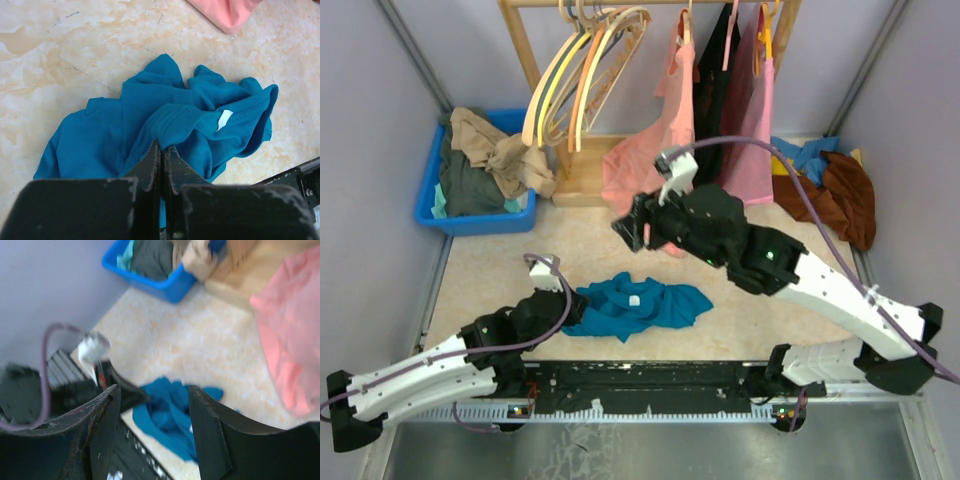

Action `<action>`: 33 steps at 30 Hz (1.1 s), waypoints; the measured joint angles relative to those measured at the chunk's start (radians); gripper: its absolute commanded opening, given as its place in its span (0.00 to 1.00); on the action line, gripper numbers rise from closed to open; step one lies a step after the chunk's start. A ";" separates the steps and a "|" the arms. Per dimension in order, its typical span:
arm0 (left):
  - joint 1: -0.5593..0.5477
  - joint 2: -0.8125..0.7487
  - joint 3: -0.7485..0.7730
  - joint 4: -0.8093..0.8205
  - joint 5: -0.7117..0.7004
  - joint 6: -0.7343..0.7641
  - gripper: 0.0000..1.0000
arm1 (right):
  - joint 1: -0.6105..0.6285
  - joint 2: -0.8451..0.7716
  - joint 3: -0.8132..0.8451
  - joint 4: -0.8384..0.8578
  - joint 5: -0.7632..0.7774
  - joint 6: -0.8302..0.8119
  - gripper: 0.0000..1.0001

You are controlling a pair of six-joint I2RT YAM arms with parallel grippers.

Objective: Place the t-shirt on the hanger
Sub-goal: Pick up the hanger from the clothesline.

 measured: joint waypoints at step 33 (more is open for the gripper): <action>0.000 -0.050 -0.039 0.177 0.069 0.066 0.00 | -0.093 0.829 0.905 0.060 0.509 -0.371 0.45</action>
